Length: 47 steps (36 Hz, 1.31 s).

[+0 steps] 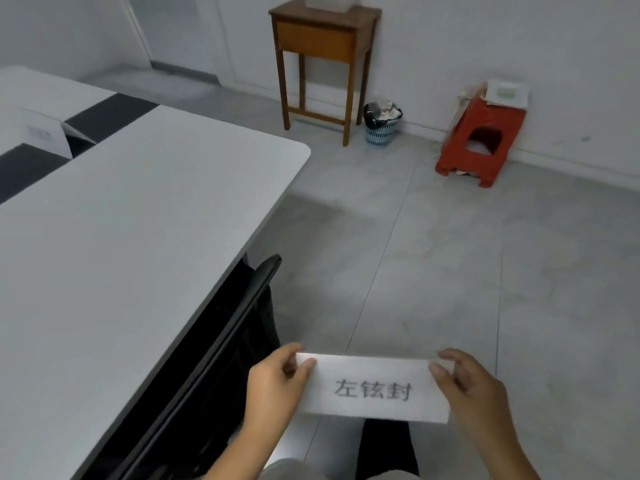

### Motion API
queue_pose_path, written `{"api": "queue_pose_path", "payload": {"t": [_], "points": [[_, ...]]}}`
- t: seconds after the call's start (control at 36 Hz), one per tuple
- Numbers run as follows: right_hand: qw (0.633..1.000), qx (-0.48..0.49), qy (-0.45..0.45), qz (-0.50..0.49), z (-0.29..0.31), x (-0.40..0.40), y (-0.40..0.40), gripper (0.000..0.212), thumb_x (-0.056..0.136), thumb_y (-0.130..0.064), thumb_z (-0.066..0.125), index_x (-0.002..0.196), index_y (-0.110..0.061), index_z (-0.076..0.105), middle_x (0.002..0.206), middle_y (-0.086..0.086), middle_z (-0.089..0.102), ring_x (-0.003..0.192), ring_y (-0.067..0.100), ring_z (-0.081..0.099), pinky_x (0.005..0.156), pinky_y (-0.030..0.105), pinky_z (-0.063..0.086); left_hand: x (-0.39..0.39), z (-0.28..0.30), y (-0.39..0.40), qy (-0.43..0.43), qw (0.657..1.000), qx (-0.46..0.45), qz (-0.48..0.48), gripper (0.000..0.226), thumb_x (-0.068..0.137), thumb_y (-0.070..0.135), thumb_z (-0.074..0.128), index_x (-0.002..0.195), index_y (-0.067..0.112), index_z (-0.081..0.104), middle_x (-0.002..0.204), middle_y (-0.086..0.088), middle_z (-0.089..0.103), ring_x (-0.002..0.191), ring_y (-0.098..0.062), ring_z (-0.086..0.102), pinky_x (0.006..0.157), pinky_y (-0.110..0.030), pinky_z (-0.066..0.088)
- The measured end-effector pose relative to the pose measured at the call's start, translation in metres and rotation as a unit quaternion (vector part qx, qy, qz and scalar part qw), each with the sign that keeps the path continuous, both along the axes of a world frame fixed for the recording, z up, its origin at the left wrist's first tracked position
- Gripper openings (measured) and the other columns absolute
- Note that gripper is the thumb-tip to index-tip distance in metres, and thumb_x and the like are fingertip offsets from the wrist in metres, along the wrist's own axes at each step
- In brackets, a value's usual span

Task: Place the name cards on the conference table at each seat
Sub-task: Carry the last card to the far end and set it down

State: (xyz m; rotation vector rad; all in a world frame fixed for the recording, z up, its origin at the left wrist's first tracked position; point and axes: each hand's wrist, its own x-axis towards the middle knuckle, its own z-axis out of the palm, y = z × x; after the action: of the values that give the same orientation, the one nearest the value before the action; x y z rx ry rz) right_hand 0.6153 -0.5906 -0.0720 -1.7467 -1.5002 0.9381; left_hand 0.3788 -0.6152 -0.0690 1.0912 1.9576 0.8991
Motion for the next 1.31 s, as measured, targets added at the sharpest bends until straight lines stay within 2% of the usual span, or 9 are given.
{"api": "queue_pose_path", "payload": {"t": [0.11,0.19,0.36,0.5,0.61,0.83,1.03,1.14,1.31], "points": [[0.996,0.032,-0.008,0.081,0.021,0.004,0.109,0.019,0.077,-0.009,0.066,0.077,-0.025,0.057,0.048,-0.001,0.042,0.054,0.007,0.046,0.05,0.01,0.035,0.014,0.016,0.063,-0.013,0.995,0.024,0.093,0.018,0.076,0.01,0.068,0.091,0.02,0.067,0.079,-0.009,0.069,0.078,-0.023,0.065,0.075,-0.03,0.053],[0.989,0.045,-0.012,0.137,0.038,-0.004,0.183,0.017,0.076,-0.008,0.067,0.078,-0.022,0.058,0.044,-0.011,0.052,0.05,0.003,0.048,0.05,0.009,0.034,0.018,0.029,0.101,-0.023,0.985,0.057,0.162,0.033,0.075,0.011,0.068,0.076,0.042,0.058,0.075,0.003,0.067,0.076,-0.018,0.065,0.072,-0.033,0.054],[0.964,0.083,0.044,0.247,0.068,-0.054,0.275,0.011,0.075,-0.006,0.069,0.081,-0.01,0.061,0.043,-0.02,0.05,0.044,-0.003,0.046,0.049,0.004,0.035,0.001,0.053,0.144,-0.014,0.955,0.112,0.274,0.023,0.074,0.01,0.069,0.08,0.032,0.066,0.073,0.013,0.067,0.075,0.005,0.062,0.064,-0.002,0.046],[0.936,0.123,0.117,0.308,0.083,-0.12,0.304,0.028,0.07,-0.024,0.068,0.069,-0.051,0.06,0.049,-0.009,0.045,0.044,0.005,0.039,0.046,0.007,0.032,-0.042,0.083,0.152,-0.012,0.928,0.163,0.336,0.032,0.076,0.009,0.067,0.071,0.04,0.06,0.068,0.017,0.068,0.067,0.014,0.06,0.063,-0.004,0.048],[0.911,0.126,0.13,0.371,0.083,-0.188,0.312,0.021,0.072,-0.022,0.068,0.075,-0.039,0.057,0.05,-0.01,0.045,0.046,0.006,0.038,0.046,0.01,0.031,-0.095,0.087,0.143,0.029,0.911,0.169,0.374,0.033,0.077,0.009,0.066,0.075,0.04,0.057,0.08,0.016,0.062,0.07,0.018,0.057,0.062,0.004,0.042],[0.866,0.101,0.021,0.489,0.043,-0.314,0.308,0.015,0.077,-0.008,0.066,0.092,-0.006,0.063,0.055,-0.011,0.041,0.059,-0.005,0.052,0.057,0.003,0.036,-0.174,0.053,0.119,0.061,0.866,0.095,0.487,0.025,0.081,0.005,0.059,0.105,0.009,0.063,0.082,0.004,0.061,0.077,-0.006,0.058,0.076,-0.02,0.041],[0.815,0.064,-0.011,0.576,0.015,-0.408,0.296,0.024,0.083,-0.012,0.059,0.105,-0.004,0.059,0.056,-0.001,0.044,0.054,0.012,0.044,0.054,0.01,0.036,-0.232,0.019,0.103,0.073,0.817,0.045,0.571,0.03,0.082,0.004,0.056,0.112,0.007,0.059,0.086,-0.004,0.061,0.082,-0.02,0.056,0.079,-0.025,0.038],[0.783,0.015,-0.027,0.622,0.002,-0.448,0.291,0.024,0.087,-0.013,0.054,0.11,-0.006,0.056,0.086,0.024,0.065,0.079,0.035,0.061,0.068,0.03,0.044,-0.259,0.008,0.102,0.071,0.788,0.02,0.612,0.034,0.083,0.002,0.051,0.116,0.006,0.055,0.089,-0.005,0.058,0.084,-0.02,0.053,0.079,-0.025,0.037],[0.754,-0.002,-0.044,0.656,-0.018,-0.476,0.298,0.028,0.089,-0.012,0.049,0.116,-0.007,0.053,0.1,0.023,0.065,0.088,0.029,0.061,0.069,0.028,0.042,-0.277,-0.008,0.107,0.046,0.763,0.004,0.645,0.041,0.082,0.002,0.05,0.123,0.007,0.049,0.091,-0.005,0.055,0.087,-0.021,0.052,0.08,-0.026,0.037]]}}
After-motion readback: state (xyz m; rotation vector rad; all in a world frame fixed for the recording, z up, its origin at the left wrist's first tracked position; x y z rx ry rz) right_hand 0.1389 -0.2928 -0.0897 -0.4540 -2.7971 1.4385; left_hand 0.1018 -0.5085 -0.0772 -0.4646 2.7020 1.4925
